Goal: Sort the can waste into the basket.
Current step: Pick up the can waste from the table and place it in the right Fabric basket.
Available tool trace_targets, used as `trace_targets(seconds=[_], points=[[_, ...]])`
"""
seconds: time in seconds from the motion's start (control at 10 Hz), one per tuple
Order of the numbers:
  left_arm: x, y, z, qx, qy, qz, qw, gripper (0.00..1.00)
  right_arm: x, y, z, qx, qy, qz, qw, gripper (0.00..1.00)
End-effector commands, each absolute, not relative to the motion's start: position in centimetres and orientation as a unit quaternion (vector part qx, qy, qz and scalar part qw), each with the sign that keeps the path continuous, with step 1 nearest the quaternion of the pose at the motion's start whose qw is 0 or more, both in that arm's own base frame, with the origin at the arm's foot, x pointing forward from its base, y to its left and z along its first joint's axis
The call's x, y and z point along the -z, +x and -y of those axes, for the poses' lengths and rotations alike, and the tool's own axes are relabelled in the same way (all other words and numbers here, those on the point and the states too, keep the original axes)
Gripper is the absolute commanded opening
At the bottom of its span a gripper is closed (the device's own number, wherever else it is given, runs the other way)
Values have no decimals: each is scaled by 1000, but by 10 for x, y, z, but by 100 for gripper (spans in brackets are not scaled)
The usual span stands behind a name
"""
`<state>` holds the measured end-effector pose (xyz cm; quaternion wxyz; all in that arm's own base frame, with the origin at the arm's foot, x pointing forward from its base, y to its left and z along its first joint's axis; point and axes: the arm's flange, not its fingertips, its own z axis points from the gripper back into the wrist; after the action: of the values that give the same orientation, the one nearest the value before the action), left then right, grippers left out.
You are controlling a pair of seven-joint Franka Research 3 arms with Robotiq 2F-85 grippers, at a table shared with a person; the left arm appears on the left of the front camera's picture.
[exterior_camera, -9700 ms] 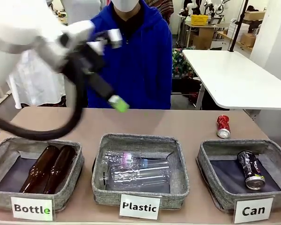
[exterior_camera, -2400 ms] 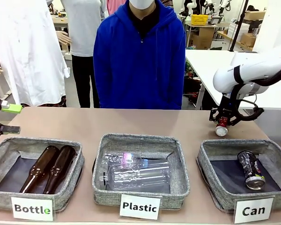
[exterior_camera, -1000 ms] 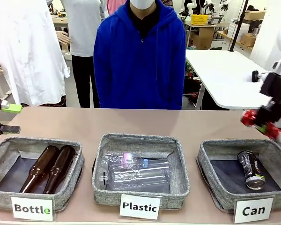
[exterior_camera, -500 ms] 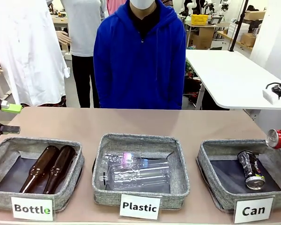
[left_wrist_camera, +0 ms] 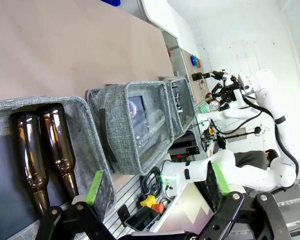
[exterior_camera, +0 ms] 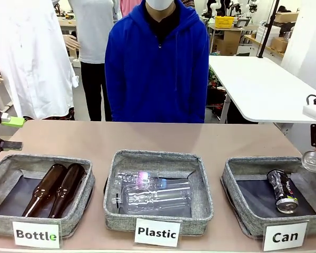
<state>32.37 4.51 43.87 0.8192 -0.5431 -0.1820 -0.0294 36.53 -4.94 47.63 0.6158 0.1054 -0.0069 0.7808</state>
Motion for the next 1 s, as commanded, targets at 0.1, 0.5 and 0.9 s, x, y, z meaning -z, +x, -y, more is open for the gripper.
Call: trace_targets(seconds=[0.1,0.5,0.9], points=[[-436,323,-46,34,-546,191,815,100,-477,371,52,-768,145,25,624,77],[-436,323,-46,34,-546,191,815,100,-476,375,54,-763,153,24,628,100],[-436,323,-46,34,-546,191,815,100,-478,376,53,-737,192,14,648,100]])
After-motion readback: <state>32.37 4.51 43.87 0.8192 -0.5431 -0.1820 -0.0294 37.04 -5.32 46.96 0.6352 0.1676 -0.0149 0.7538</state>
